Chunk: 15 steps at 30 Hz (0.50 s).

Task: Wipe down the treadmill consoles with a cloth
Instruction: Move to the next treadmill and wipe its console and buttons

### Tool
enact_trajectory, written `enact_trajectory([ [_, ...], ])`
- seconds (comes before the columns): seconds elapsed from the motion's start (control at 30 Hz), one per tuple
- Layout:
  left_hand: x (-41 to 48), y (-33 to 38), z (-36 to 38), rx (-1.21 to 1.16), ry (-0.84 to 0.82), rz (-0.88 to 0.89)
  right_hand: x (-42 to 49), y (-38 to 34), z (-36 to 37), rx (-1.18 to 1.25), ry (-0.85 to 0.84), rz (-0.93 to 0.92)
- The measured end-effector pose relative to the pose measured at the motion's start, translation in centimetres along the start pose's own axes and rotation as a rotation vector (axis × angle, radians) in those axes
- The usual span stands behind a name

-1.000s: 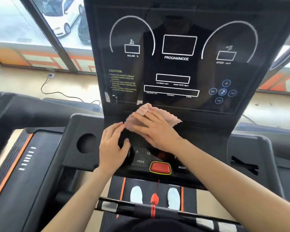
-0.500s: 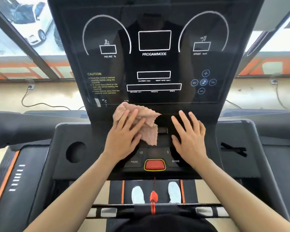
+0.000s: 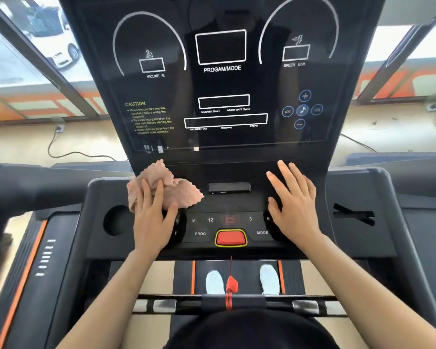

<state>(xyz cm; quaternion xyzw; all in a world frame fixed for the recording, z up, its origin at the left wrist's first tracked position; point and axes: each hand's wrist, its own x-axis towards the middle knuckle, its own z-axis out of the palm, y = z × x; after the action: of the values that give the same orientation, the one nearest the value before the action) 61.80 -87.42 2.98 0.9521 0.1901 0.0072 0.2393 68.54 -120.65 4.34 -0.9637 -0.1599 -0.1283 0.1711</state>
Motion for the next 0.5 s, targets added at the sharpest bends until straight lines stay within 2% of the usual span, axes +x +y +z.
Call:
enact_trajectory([
  [0.1, -0.7, 1.8, 0.9, -0.011, -0.065, 0.004, -1.5, 1.9, -0.2, -0.021, 0.019, 0.176],
  [0.2, -1.2, 4.3, 2.0, 0.024, -0.107, 0.028, -2.9, 4.1, -0.6, -0.03, -0.036, 0.332],
  [0.4, -1.9, 9.5, 4.3, 0.068, -0.106, 0.139, -4.7, 6.3, -1.1, 0.132, -0.194, 0.279],
  [0.5, -2.3, 12.2, 5.9, 0.17, -0.122, 0.222, -5.2, 6.7, -1.7, 0.175, -0.225, 0.285],
])
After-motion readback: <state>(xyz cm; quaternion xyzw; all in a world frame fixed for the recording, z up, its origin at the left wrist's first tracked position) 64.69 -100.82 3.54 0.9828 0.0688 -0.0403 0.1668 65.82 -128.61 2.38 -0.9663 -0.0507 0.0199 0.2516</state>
